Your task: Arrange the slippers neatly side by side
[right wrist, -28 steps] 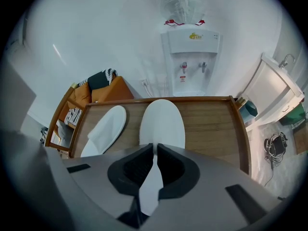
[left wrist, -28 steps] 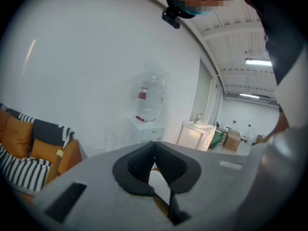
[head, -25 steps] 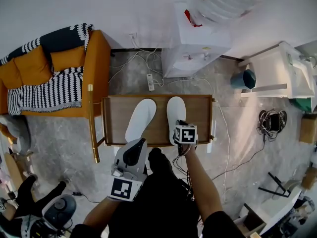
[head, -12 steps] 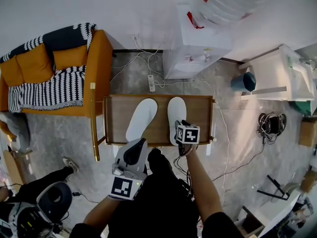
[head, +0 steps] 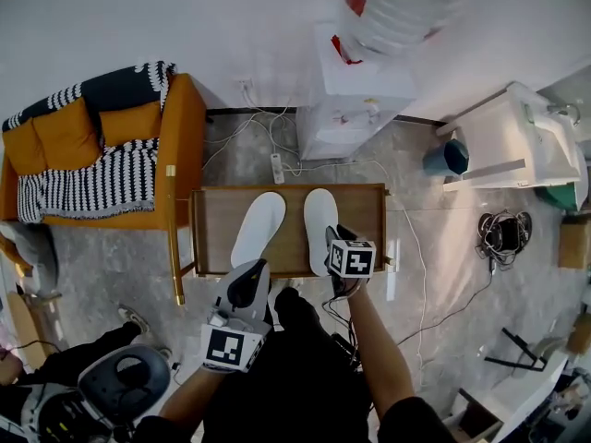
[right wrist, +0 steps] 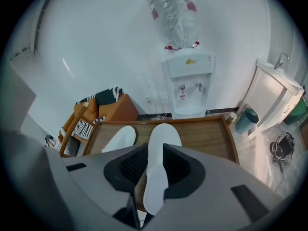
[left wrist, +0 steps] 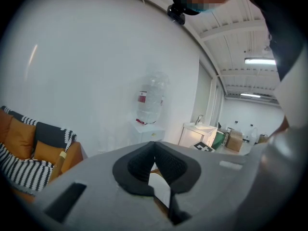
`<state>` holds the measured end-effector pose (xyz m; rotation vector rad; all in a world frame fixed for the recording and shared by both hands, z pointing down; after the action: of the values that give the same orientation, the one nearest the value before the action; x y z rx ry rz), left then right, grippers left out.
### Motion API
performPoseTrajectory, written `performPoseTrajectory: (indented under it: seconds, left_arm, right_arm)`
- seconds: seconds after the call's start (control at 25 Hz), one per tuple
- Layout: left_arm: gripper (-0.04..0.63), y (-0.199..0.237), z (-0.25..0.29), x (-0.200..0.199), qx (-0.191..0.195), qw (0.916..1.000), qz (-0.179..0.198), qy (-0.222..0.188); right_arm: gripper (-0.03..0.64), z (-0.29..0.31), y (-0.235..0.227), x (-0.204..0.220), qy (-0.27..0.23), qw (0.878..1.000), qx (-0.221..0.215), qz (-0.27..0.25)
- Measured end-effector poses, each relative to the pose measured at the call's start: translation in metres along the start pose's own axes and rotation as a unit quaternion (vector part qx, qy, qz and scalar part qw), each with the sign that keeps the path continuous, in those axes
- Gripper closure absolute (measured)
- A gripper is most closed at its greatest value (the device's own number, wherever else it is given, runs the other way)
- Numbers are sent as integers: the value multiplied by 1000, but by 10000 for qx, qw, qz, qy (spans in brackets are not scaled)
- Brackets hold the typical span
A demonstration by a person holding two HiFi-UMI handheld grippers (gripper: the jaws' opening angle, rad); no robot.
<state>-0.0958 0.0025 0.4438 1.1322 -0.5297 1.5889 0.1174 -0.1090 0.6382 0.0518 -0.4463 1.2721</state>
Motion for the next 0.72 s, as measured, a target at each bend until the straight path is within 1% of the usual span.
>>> performPoseTrajectory:
  seconds: [0.12, 0.24, 0.4, 0.52, 0.72]
  left_arm:
    - [581, -2, -2, -6, -76, 9998, 31, -187]
    - [581, -6, -4, -9, -111, 9997, 17, -211]
    - [581, -11, -6, -14, -167, 9995, 67, -250]
    - [581, -13, -6, -17, -199, 9994, 108, -272]
    - [581, -15, -5, -18, -256, 9993, 109, -255]
  right_arm:
    - [545, -23, 2, -12, -320, 9995, 34, -74]
    - [573, -48, 5, -22, -662, 9977, 29, -158]
    - [589, -84, 13, -31, -1168, 9929, -51, -207]
    - [596, -110, 22, -36, -1610, 9866, -112, -234]
    - [601, -148, 37, -38, -2303, 9723, -121, -384]
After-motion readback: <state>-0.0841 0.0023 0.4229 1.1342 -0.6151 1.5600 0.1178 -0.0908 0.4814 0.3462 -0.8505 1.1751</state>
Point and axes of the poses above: the fingertips, and each gripper's own axes: z forward along the fingers, y to its left, x out of its underside, the point moved 6 cm from there along -z, backward along the fingers, and after that the axes turned 10 degrees about y, right-handed, at the moved point
